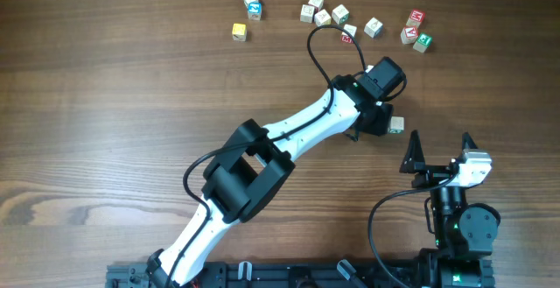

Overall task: Form a horizontal line
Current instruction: 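Place the blue P block left of the Z block and release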

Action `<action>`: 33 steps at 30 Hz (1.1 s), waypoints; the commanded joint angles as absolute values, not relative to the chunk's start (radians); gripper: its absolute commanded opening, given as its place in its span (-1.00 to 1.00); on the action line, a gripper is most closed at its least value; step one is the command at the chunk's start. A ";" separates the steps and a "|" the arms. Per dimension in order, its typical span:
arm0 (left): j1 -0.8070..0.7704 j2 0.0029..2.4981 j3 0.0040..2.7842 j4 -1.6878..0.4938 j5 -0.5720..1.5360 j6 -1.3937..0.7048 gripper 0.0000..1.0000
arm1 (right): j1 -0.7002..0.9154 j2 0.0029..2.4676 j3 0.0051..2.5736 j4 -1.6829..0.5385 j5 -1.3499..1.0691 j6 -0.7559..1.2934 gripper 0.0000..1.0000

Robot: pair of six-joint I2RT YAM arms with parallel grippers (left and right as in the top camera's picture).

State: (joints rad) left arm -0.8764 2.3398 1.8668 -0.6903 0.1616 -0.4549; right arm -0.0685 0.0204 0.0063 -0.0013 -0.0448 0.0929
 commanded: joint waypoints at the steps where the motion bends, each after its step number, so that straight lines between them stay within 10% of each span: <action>1: -0.867 2.353 1.865 -0.688 0.171 -0.463 -0.35 | -0.072 0.016 0.005 0.001 -0.054 0.107 1.00; 14: -0.866 2.350 1.865 -0.662 0.246 -0.532 -0.31 | -0.072 0.016 0.005 0.001 -0.054 0.107 0.99; 22: -0.866 2.267 1.865 -0.670 0.204 -0.475 0.29 | -0.072 0.016 0.005 0.001 -0.054 0.107 0.99; 33: -0.797 2.224 1.865 -0.730 0.145 -0.475 0.28 | -0.072 0.016 0.005 0.001 -0.054 0.107 1.00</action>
State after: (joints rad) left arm -0.8413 2.2845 1.8671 -0.7139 0.1944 -0.4911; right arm -0.0685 0.0204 0.0063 -0.0013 -0.0448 0.0929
